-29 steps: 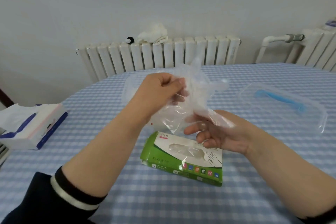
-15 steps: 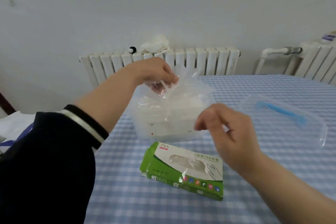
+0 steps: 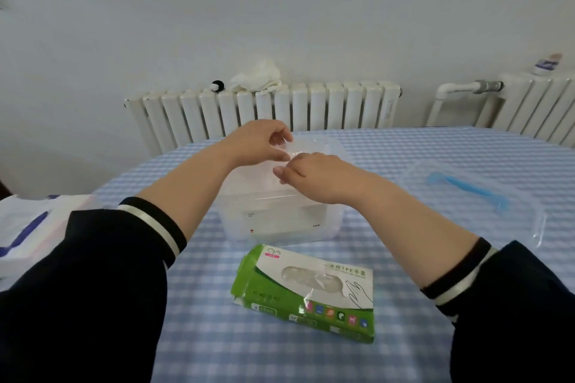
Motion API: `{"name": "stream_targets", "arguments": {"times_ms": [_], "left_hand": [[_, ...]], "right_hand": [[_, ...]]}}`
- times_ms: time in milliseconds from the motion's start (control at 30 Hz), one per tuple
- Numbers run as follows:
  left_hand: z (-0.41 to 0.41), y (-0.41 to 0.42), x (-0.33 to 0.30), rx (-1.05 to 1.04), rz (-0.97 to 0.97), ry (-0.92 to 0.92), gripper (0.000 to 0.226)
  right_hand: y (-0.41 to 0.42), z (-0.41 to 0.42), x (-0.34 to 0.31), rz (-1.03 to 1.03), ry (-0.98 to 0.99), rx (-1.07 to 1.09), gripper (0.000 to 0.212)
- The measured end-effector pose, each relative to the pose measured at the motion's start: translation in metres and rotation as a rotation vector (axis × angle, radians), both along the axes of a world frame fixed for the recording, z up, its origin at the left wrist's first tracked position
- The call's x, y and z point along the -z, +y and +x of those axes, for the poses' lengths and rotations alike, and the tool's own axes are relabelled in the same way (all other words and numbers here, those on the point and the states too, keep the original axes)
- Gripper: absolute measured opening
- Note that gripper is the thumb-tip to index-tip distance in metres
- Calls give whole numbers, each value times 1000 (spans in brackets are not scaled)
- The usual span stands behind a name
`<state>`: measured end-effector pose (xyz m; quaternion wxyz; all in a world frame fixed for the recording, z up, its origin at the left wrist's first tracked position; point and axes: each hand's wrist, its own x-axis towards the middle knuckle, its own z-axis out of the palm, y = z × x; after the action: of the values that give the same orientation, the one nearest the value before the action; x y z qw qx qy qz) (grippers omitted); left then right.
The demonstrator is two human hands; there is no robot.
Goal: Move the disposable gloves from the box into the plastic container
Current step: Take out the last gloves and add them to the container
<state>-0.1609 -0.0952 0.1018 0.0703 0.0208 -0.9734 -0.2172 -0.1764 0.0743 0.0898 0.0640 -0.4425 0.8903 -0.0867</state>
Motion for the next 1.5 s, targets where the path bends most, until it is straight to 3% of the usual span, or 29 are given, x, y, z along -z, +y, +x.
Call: {"name": "stream_targets", "arguments": {"times_ms": [133,267,367,500,567,634,667,734,801,901,1001,1101,1268,1401,1501], "left_hand": [[19,-7,-7,29,-351,87,40],[41,-9,-12,-20,-674,129,26],[50,-14,-4,-43,-628,-5,13],[61,-27,3,-120,-393,-68,31],[72,-26,2,-167,-236,92,31],[90,-16,5,-225,-161,461,27],[101,-8,9,-218,-151,648,25],[122,11,22,-114,-154,832,23],[135,29,40,81,-216,745,25],[143,53,63,161,-199,193,64],[146,61,92,190,-156,-58,91],[146,58,102,176,-19,-112,85],[146,56,103,169,69,-132,85],[146,53,105,134,60,-185,90],[145,53,102,128,46,-200,84]], "right_hand": [[-1,-4,1,21,-96,36,69],[-1,-2,1,44,-137,27,68],[2,-2,2,49,-120,31,68],[17,-2,3,-125,-31,10,49],[30,5,6,-375,21,-22,32],[45,20,10,-694,58,-72,15],[52,28,10,-790,-10,-100,7],[66,42,12,-723,-274,-158,3],[74,48,21,-398,-410,-223,5],[74,51,45,7,-231,-301,27],[70,53,66,154,-227,-276,49],[65,52,80,109,-159,-303,50],[58,51,91,-64,-125,-250,17],[66,44,73,-479,-477,-79,10],[76,44,44,-892,-840,136,25]]}}
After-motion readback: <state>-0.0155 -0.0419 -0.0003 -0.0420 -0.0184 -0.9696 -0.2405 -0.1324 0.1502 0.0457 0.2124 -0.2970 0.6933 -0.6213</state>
